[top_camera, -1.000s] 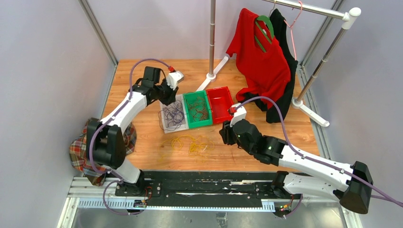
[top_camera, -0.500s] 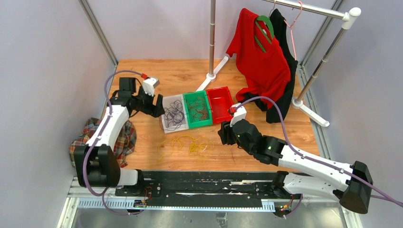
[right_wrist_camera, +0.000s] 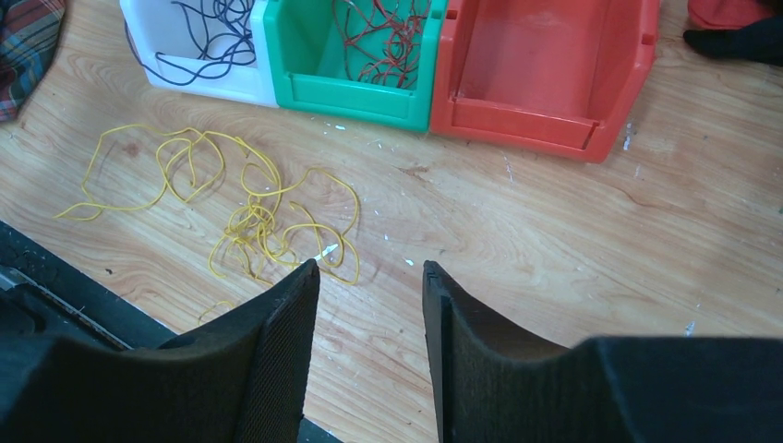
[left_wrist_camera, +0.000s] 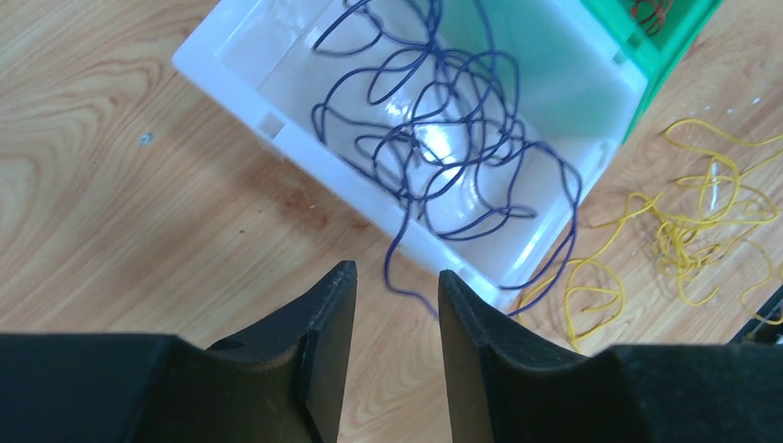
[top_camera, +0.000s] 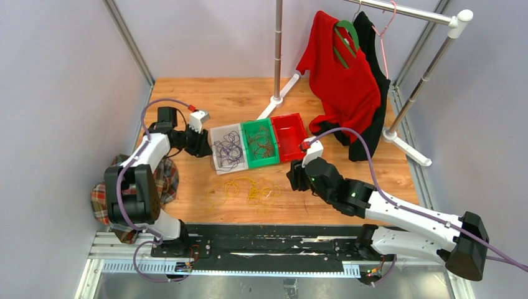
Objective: Untangle the cables
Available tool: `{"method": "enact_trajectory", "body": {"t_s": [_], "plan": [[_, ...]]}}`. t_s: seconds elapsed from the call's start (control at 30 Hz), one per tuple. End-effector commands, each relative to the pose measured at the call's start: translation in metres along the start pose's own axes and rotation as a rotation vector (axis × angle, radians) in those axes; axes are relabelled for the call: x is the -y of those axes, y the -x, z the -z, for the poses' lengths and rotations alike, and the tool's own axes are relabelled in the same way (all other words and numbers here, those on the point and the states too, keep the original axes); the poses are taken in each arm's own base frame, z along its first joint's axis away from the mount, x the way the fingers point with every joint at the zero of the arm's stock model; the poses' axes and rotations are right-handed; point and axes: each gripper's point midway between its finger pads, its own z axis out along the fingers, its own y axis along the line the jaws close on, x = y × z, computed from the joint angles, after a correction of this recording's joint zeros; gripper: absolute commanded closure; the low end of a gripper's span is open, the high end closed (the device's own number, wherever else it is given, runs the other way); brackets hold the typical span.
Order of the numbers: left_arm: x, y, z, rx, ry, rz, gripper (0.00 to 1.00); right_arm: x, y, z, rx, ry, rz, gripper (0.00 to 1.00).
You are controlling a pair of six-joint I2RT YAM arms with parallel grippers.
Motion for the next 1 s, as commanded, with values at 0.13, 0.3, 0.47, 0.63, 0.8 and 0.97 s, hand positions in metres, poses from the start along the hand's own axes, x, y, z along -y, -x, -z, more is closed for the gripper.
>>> {"method": "enact_trajectory", "body": {"t_s": [0.13, 0.3, 0.47, 0.63, 0.8, 0.97], "plan": [[-0.007, 0.0, -0.015, 0.027, -0.033, -0.023, 0.77, 0.005, 0.002, 0.002, 0.018, -0.01, -0.035, 0.57], [-0.001, 0.013, -0.005, 0.069, -0.031, -0.026, 0.99, 0.007, 0.001, 0.003, 0.022, -0.014, -0.043, 0.63], [0.017, 0.035, 0.015, 0.117, -0.058, -0.022, 0.99, 0.006, 0.0, 0.001, 0.018, -0.014, -0.036, 0.66], [0.036, 0.066, 0.032, 0.22, -0.057, -0.049, 0.99, 0.006, -0.001, 0.0, 0.018, -0.016, -0.034, 0.67], [0.042, 0.076, 0.014, 0.19, -0.037, -0.101, 0.99, 0.006, -0.004, -0.002, 0.009, -0.015, -0.036, 0.67], [0.029, 0.084, -0.013, 0.135, 0.073, -0.13, 0.99, 0.01, -0.007, -0.001, 0.012, -0.025, -0.038, 0.67]]}}
